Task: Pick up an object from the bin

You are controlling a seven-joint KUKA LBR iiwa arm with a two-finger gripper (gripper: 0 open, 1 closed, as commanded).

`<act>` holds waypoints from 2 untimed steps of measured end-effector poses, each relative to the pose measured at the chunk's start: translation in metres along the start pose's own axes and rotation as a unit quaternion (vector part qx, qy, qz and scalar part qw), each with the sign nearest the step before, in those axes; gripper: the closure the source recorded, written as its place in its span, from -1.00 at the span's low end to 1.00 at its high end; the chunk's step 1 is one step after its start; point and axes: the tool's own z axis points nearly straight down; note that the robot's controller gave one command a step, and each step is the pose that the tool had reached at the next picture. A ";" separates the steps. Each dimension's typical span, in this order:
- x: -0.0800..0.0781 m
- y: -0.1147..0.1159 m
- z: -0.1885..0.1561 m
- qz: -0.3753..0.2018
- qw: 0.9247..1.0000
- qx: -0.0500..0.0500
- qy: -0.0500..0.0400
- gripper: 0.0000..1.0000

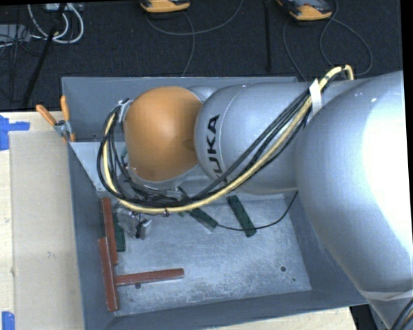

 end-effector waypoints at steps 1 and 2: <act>0.021 0.009 -0.002 -0.089 0.996 -0.001 0.001 1.00; 0.045 0.034 -0.051 0.030 1.000 0.000 0.000 1.00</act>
Offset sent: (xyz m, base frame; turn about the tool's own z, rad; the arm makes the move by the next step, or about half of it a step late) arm -0.0221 -0.0055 0.0027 -0.1800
